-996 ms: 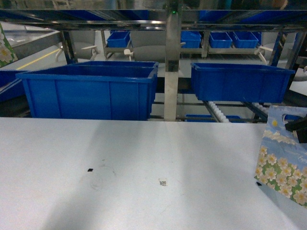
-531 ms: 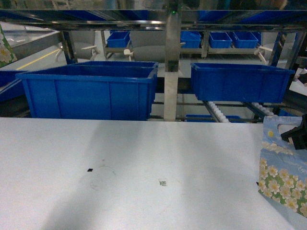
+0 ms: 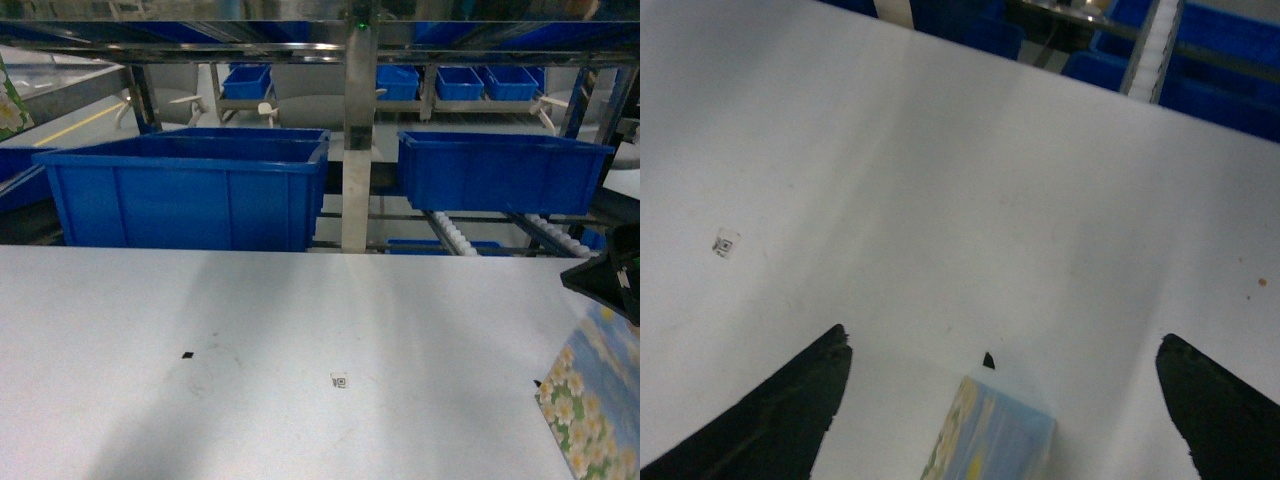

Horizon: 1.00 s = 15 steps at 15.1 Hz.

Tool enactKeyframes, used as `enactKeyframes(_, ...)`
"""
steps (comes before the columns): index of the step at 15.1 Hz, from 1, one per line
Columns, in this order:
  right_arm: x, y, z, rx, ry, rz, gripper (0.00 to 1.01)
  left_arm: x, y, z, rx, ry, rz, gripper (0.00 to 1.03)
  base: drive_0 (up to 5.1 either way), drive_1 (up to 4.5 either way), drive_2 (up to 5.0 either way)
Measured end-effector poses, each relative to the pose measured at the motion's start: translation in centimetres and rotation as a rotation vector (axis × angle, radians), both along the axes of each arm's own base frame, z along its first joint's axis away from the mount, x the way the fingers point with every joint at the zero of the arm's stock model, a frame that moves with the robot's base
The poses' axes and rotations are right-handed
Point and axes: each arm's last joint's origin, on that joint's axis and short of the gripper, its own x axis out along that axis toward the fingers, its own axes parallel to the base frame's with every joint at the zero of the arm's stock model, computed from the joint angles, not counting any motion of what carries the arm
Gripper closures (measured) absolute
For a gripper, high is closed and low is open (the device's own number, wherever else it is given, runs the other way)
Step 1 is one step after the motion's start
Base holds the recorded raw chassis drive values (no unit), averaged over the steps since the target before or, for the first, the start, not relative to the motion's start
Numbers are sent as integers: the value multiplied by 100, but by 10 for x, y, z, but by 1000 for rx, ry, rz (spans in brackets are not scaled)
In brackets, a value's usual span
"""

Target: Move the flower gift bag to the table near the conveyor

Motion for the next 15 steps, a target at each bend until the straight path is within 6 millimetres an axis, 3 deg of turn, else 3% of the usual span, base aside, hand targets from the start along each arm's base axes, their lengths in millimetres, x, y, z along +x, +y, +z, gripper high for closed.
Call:
enactKeyframes(1,-1,3,5,-1,-24,7,1,0,0,0,0,0,0,101,0,0,0)
enactKeyframes(3,-7,7,13,-5,-64,15,3,0,0,0,0,0,0,101,0,0,0)
enactKeyframes(5,-31,2,42,-136,-312,-146,3,0,0,0,0,0,0,101,0,0,0)
enactKeyframes(12,-87,-4,62,-169,-426,-327,3,0,0,0,0,0,0,101,0,0,0)
enactKeyframes(15,-91,-4,67,-158,-450,-336,3,0,0,0,0,-1,0,101,0,0,0)
